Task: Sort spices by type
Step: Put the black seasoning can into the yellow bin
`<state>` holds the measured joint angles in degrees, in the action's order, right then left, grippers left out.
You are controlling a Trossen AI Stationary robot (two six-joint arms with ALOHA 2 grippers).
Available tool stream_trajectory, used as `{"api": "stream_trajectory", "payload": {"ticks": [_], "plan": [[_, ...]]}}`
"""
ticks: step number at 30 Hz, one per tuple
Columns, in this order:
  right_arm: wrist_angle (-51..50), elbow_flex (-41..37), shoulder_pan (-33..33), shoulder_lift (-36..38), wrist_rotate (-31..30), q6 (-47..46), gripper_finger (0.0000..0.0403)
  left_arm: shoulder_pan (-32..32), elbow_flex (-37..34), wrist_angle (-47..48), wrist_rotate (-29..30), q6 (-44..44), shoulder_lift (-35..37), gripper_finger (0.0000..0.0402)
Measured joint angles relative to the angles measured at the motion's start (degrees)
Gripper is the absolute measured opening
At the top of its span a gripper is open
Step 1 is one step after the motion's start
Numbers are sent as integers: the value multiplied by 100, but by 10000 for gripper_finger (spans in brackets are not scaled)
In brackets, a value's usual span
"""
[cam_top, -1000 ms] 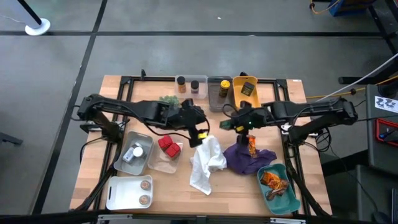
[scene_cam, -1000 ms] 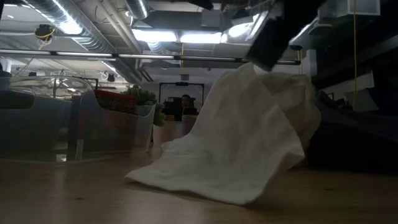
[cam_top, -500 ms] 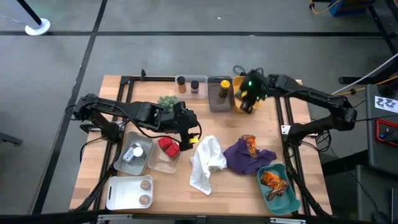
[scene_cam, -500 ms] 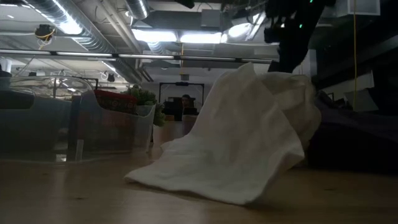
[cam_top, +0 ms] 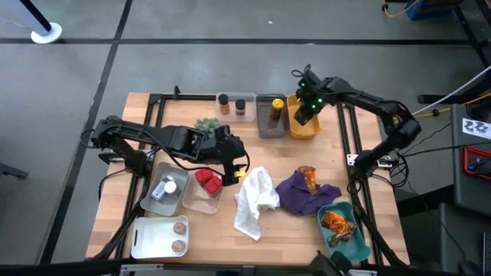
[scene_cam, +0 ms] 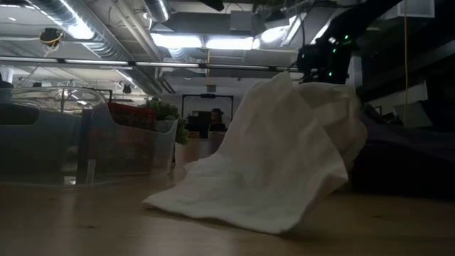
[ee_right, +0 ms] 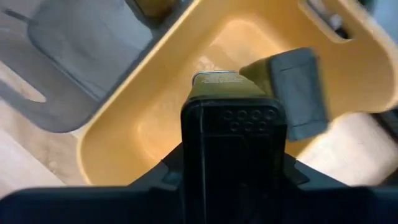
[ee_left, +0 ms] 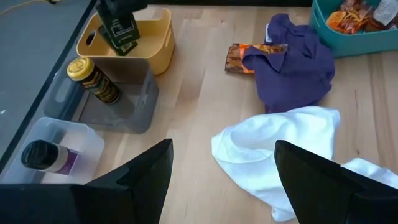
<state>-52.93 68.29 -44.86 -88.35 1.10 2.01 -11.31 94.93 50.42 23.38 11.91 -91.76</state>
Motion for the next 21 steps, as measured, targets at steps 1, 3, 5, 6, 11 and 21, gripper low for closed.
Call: {"api": "stream_trajectory", "payload": {"ticks": [1,3,5,6,11,21], "plan": [[1,0,4,-114,3,2,126,0,-4,2,0,1,-7,265],[60,0,17,-318,5,4,137,0,-75,-74,2,-1,-5,265],[89,0,20,-498,6,4,146,0,-177,-115,3,-8,0,265],[102,0,22,-583,7,3,148,0,-200,-79,2,-8,-8,265],[105,0,17,-893,3,2,144,0,-551,-415,4,-36,4,265],[108,2,20,-1058,-2,-16,153,22,-828,-512,-1,-34,-35,265]]}}
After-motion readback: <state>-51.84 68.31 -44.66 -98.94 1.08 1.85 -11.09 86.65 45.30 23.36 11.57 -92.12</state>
